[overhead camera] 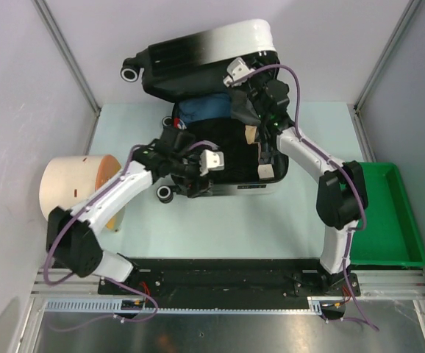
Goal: Open, take out, and arrange the luggage
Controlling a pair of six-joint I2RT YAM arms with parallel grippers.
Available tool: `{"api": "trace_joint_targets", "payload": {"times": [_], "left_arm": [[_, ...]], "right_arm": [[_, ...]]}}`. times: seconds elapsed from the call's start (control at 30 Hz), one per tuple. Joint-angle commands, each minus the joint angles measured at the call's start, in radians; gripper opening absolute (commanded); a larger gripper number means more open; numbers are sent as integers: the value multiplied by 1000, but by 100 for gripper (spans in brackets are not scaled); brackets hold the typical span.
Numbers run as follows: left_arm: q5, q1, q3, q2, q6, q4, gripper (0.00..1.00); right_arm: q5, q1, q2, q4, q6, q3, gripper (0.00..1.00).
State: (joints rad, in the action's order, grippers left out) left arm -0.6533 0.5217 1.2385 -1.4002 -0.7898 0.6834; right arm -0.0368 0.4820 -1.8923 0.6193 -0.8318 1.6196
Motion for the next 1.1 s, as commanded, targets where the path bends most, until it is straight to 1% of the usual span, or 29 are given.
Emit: {"api": "trace_joint_targets", "payload": {"times": [0.0,0.1,0.2,0.23,0.3,0.33,0.4,0.43,0.5,0.53,0.57,0.63,0.77,0.8,0.87,0.9,1.0,1.03,1.07], "left_arm": [[109,72,-4,-95,-34,-125,92],[155,93,-16,-181,-68,-151,90],[196,93,-46,-224,-95,-166,79],[199,95,-59,-232,-104,-169,68],[195,97,-105,-226,-114,-168,58],[195,103,-122,-209,-112,-168,44],[182,112,-183,-180,-112,-168,35],[178,124,-203,-149,-114,-166,25],[176,136,-266,-117,-111,-168,13],[173,146,-286,-100,-97,-168,6],[166,150,-315,-73,-88,-170,3],[156,159,-339,-43,-57,-166,0],[152,178,-379,10,-16,-168,0],[155,179,-378,12,-6,-166,0],[159,182,-364,6,17,-168,1],[164,182,-356,-9,24,-168,2],[184,182,-320,-34,55,-168,12],[184,181,-310,-45,72,-168,19],[184,181,-292,-51,83,-170,21]], "right_arm": [[-29,-42,-114,40,17,222,58],[-35,-63,-200,8,8,365,59],[-44,-82,-266,-18,-10,481,60],[-46,-86,-277,-29,-16,505,60],[-48,-103,-297,-36,-23,546,61],[-46,-108,-310,-41,-29,556,61],[-49,-126,-321,-41,-30,571,63],[-48,-132,-330,-47,-32,582,63],[-52,-146,-341,-49,-36,595,64],[-54,-148,-344,-50,-35,597,64],[-52,-157,-347,-50,-38,599,64],[-52,-161,-349,-49,-41,599,66],[-55,-171,-366,-64,-30,621,70],[-57,-171,-372,-67,-32,629,73],[-61,-169,-378,-64,-32,634,76],[-64,-168,-378,-61,-33,631,78],[-51,-161,-348,-66,-26,588,83],[-40,-158,-331,-75,-12,568,84],[-16,-157,-311,-85,-6,550,86]]}}
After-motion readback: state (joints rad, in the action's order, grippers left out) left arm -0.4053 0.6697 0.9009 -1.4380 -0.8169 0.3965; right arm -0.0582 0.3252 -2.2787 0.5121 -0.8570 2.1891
